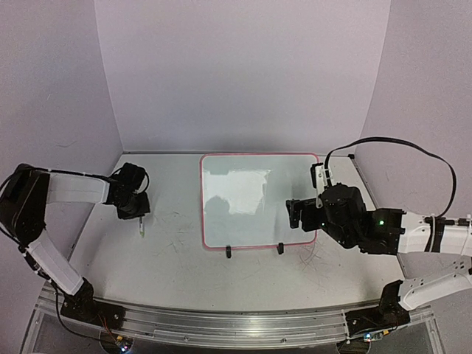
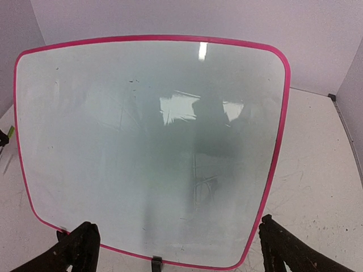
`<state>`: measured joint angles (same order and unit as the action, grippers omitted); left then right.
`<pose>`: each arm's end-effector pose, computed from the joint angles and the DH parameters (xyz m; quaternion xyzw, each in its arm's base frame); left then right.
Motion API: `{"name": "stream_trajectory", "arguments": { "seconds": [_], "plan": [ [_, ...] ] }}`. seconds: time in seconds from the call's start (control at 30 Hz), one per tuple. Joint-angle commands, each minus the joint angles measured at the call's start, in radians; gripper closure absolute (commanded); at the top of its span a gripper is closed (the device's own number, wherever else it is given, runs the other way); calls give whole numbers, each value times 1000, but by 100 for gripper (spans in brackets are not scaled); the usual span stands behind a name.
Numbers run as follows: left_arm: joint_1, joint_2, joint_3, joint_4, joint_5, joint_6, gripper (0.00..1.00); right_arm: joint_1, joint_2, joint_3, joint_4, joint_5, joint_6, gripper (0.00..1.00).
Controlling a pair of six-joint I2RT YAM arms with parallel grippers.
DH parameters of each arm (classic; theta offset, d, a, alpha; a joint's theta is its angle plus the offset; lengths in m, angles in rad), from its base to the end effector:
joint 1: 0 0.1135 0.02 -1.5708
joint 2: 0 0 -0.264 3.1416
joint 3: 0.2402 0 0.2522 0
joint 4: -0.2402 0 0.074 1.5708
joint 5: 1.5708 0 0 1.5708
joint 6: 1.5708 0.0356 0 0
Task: Write a sentence on the whiteboard
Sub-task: Pick up the whiteboard marker from the center of the board, then pass from the left arm to the right
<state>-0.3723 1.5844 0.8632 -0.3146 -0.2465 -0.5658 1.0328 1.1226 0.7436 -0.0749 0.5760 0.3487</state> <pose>0.2849 -0.1019 0.1674 -0.1248 0.9495 -0.0128 0.2876 0.1441 0.2036 0.2710 -0.1310 0.8165 0.1380 0.5451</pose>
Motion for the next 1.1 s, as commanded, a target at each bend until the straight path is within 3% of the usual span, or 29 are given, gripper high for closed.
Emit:
{"name": "stream_trajectory", "arguments": {
  "seconds": [0.0, 0.2, 0.27, 0.47, 0.63, 0.73, 0.87, 0.97, 1.0, 1.07],
  "plan": [
    [-4, -251, 42, 113, 165, 19, 100, 2, -6, 68, 157, -93, -125, 2],
    [-21, -486, -33, 618, 635, -74, 100, 2, 123, 204, 276, -341, -211, 2],
    [-102, -487, -36, 778, 703, -119, 100, 2, 173, 254, 329, -451, -190, 2],
    [-396, -383, 9, 1095, 635, -106, 100, 0, 301, 351, 541, -738, -9, 2],
    [-488, -288, 32, 1227, 587, -99, 100, -4, 348, 363, 679, -863, 159, 5],
    [-518, -236, 50, 1274, 590, -114, 100, -19, 370, 370, 712, -913, 229, 16],
    [-535, -211, 56, 1314, 590, -128, 100, -24, 366, 339, 760, -933, 249, 64],
    [-535, -227, 45, 1322, 585, -124, 100, -36, 351, 307, 764, -928, 233, 88],
    [-534, -236, 39, 1318, 583, -115, 97, -44, 343, 289, 764, -929, 224, 95],
    [-529, -289, 5, 1271, 540, -92, 72, -78, 311, 254, 744, -935, 187, 100]
  ]
}}
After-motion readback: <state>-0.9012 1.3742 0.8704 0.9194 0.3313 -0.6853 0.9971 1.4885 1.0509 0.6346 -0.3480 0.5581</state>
